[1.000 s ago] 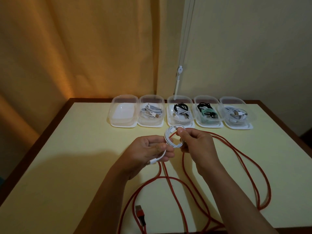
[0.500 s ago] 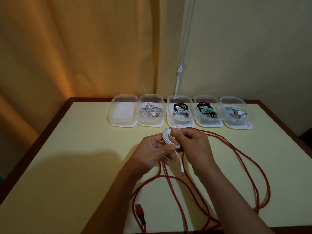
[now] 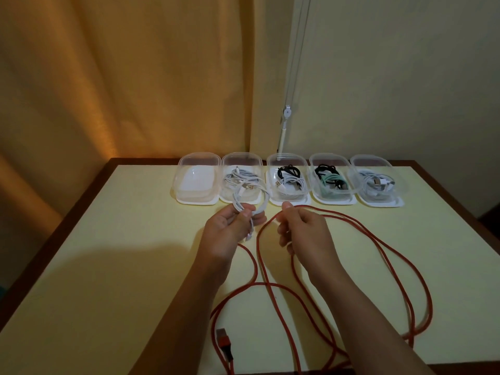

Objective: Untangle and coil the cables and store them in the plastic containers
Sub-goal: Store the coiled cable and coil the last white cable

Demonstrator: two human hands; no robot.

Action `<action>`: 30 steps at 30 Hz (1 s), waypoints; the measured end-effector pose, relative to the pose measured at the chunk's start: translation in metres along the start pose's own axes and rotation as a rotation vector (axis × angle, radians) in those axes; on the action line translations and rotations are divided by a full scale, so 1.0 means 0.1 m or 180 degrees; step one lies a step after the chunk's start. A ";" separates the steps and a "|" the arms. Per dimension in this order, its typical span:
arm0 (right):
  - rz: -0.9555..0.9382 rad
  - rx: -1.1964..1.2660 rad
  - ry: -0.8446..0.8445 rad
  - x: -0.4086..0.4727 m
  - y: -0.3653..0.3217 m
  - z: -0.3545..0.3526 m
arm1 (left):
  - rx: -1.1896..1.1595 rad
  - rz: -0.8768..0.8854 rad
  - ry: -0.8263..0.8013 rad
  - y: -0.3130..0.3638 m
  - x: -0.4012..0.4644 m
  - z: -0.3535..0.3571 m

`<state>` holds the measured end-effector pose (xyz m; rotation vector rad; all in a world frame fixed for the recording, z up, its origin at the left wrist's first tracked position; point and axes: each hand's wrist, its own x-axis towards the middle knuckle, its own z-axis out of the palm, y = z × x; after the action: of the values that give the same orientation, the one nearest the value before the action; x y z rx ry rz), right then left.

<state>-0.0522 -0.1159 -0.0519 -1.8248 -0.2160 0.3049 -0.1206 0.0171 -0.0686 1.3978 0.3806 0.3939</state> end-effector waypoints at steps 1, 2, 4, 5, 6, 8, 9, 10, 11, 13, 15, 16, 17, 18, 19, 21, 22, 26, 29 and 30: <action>0.0110 -0.0026 -0.0178 -0.03 -0.02 0.00 | -0.0052 0.0028 0.0076 0.00 0.01 0.00; 0.0268 -0.0019 -0.0403 -0.05 -0.04 0.00 | -0.0128 0.0036 0.0131 0.01 0.01 0.00; 0.0638 0.0076 -0.0805 -0.11 -0.09 0.05 | -0.0219 -0.0021 0.0173 0.02 0.02 0.02; 0.0798 0.0175 -0.0900 -0.13 -0.09 0.08 | -0.0214 -0.0064 0.0164 0.02 0.02 0.04; 0.0910 0.0313 -0.0917 -0.14 -0.09 0.11 | -0.0202 -0.0103 0.0142 0.02 0.01 0.06; 0.0956 0.0637 -0.0759 -0.13 -0.08 0.13 | -0.0158 -0.0113 0.0105 0.01 -0.01 0.10; 0.0913 0.0764 -0.0628 -0.12 -0.06 0.13 | -0.0102 -0.0069 0.0107 0.01 -0.01 0.11; 0.0850 0.0863 -0.0493 -0.11 -0.06 0.13 | -0.0038 -0.0029 0.0129 0.01 -0.02 0.12; 0.0764 0.0932 -0.0356 -0.11 -0.05 0.12 | 0.0015 -0.0005 0.0175 0.02 -0.02 0.12; 0.0477 0.0942 -0.0083 -0.09 -0.04 0.11 | 0.0061 0.0022 0.0314 0.02 -0.01 0.13; 0.0080 0.0772 0.0120 -0.08 -0.05 0.12 | 0.0022 0.0068 0.0457 0.03 -0.02 0.14; -0.0131 0.0662 0.0171 -0.09 -0.07 0.13 | 0.0002 0.0090 0.0509 0.03 -0.02 0.15; -0.0324 0.0542 0.0201 -0.10 -0.07 0.13 | 0.0023 0.0118 0.0551 0.04 -0.02 0.15; -0.0472 0.0435 0.0223 -0.10 -0.07 0.14 | 0.0093 0.0150 0.0581 0.04 -0.01 0.15; -0.0565 0.0359 0.0248 -0.10 -0.06 0.14 | 0.0176 0.0183 0.0586 0.04 0.00 0.14; -0.0595 0.0374 0.0317 -0.10 -0.04 0.14 | 0.0271 0.0205 0.0483 0.02 0.00 0.15; -0.0564 0.0421 0.0368 -0.09 -0.04 0.13 | 0.0268 0.0196 0.0381 0.01 0.00 0.16; -0.0564 0.0490 0.0515 -0.07 -0.05 0.06 | 0.0323 0.0241 0.0023 -0.03 -0.02 0.20; -0.0647 0.0417 0.0509 -0.04 -0.06 0.03 | 0.0273 0.0294 -0.0039 -0.04 0.00 0.20; -0.0653 0.0342 0.0502 -0.04 -0.06 0.03 | 0.0291 0.0316 -0.0039 -0.04 -0.01 0.20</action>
<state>-0.0565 -0.1126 -0.0466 -1.6949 -0.2690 0.0277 -0.1114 -0.0010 -0.0703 1.5115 0.3233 0.4535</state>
